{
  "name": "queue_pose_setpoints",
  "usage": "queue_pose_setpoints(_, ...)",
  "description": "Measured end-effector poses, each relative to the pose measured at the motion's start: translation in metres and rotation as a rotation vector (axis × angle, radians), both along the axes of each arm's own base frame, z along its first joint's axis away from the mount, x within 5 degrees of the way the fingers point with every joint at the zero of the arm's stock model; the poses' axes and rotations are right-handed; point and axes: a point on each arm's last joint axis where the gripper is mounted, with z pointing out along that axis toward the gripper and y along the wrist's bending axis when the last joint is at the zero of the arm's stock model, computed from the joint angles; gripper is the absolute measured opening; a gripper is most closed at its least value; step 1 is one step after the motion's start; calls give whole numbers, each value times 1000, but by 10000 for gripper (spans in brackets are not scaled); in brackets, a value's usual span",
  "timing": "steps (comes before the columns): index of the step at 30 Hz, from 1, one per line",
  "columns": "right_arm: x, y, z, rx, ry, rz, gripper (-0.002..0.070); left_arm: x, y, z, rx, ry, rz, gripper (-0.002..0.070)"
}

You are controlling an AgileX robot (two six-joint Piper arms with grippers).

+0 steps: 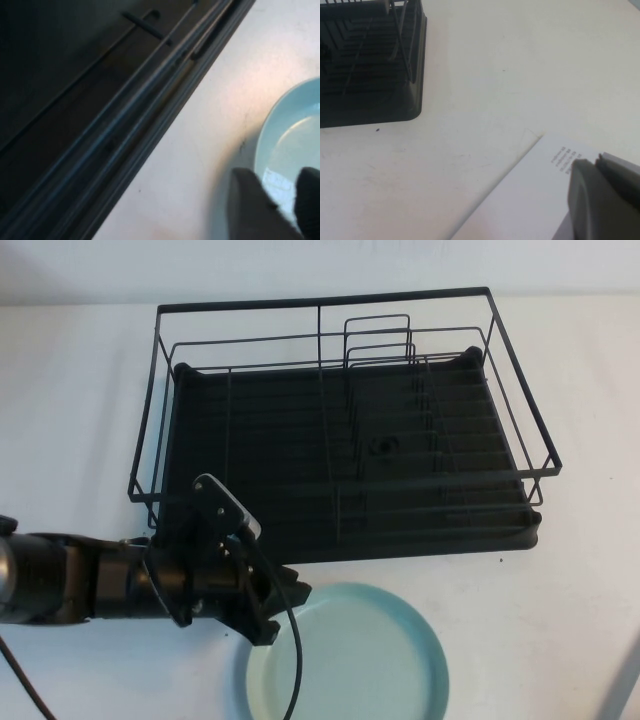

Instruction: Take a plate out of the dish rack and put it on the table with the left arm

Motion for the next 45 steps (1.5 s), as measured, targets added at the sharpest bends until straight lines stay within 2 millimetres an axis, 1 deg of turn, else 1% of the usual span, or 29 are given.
queue_pose_setpoints(2,0,0,0,0,0,0,-20,0,1,0,1,-3,-2,229)
queue_pose_setpoints(5,0,0,0,0,0,0,-20,1,4,3,2,-13,4,334)
queue_pose_setpoints(7,0,0,0,0,0,0,-20,2,9,11,-4,-42,21,363)
queue_pose_setpoints(9,0,0,0,0,0,0,-20,3,15,27,-13,-96,45,372)
queue_pose_setpoints(10,0,0,0,0,0,0,-20,3,18,35,-18,-123,56,365)
queue_pose_setpoints(11,0,0,0,0,0,0,-20,1,22,46,-18,-157,70,343)
queue_pose_setpoints(13,0,0,0,0,0,0,-20,-3,30,67,-7,-237,97,253)
queue_pose_setpoints(15,0,0,0,0,0,0,-20,-11,38,94,15,-333,132,117)
queue_pose_setpoints(16,0,0,0,0,0,0,-20,-17,42,107,21,-378,146,82)
queue_pose_setpoints(18,0,0,0,0,0,0,-20,-29,48,129,31,-448,179,34)
queue_pose_setpoints(21,0,0,0,0,0,0,-20,-49,57,151,21,-505,249,8)
queue_pose_setpoints(25,0,0,0,0,0,0,-20,-80,68,164,4,-578,312,1)
queue_pose_setpoints(27,0,0,0,0,0,0,-20,-95,74,166,-19,-604,356,0)
queue_pose_setpoints(32,0,0,0,0,0,0,-20,-126,84,165,-113,-609,439,-1)
queue_pose_setpoints(35,0,0,0,0,0,0,-20,-141,84,159,-160,-600,416,-1)
queue_pose_setpoints(37,0,0,0,0,0,0,-20,-148,84,159,-176,-615,405,-1)
queue_pose_setpoints(41,0,0,0,0,0,0,-20,-155,86,162,-196,-635,417,-1)
queue_pose_setpoints(45,0,0,0,0,0,0,-20,-155,94,165,-240,-605,540,-2)
